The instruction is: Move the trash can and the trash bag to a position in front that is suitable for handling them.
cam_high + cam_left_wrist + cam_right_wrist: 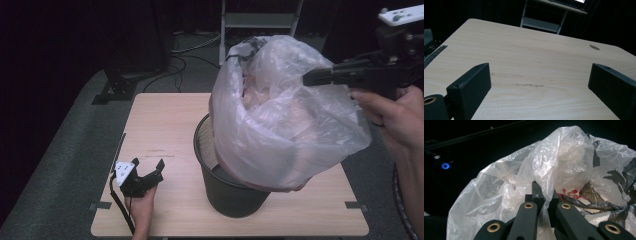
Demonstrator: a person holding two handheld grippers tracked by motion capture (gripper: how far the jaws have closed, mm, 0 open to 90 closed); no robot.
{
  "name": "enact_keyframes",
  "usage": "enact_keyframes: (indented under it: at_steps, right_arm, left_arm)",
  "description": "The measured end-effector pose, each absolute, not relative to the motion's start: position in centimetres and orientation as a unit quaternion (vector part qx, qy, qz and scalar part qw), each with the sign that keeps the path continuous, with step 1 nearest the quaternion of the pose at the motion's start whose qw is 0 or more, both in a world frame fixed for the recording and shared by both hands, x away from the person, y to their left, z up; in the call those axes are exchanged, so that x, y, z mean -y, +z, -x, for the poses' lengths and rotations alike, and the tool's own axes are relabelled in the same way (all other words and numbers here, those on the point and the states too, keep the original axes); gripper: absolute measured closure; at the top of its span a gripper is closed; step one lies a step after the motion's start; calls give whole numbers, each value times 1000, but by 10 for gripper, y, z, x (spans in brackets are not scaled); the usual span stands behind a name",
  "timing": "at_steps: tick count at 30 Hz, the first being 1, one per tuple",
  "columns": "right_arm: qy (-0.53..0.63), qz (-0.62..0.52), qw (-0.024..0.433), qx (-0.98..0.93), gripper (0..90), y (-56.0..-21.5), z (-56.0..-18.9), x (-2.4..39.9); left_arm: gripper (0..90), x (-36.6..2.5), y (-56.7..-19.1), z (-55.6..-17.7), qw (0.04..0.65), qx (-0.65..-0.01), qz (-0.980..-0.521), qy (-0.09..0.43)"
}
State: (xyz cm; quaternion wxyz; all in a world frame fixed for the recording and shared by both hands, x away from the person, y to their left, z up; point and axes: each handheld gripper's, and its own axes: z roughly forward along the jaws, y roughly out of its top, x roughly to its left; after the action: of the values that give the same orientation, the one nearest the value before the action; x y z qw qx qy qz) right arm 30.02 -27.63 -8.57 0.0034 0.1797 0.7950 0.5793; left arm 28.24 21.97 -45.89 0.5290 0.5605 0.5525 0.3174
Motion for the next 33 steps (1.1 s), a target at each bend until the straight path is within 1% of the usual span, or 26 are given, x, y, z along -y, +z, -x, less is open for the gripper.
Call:
enact_keyframes:
  at_steps: [9,11,20,28,33]
  right_arm:
    - [550,-159,-30,-820,900,-105,-309,234]
    - [545,-159,-39,-822,900,-110,-312,228]
    - [509,-171,-56,-842,900,-139,-329,208]
    - [474,-177,-57,-860,900,-160,-344,199]
    - [429,-173,-35,-886,900,-169,-347,192]
  left_arm:
    - [34,-222,-459,-282,531,-553,-558,317]
    - [34,-222,-458,-282,532,-554,-557,317]
    - [34,-223,-459,-282,532,-555,-556,316]
    - [34,-223,-460,-283,531,-556,-557,315]
    - [34,-224,-460,-283,531,-556,-558,313]
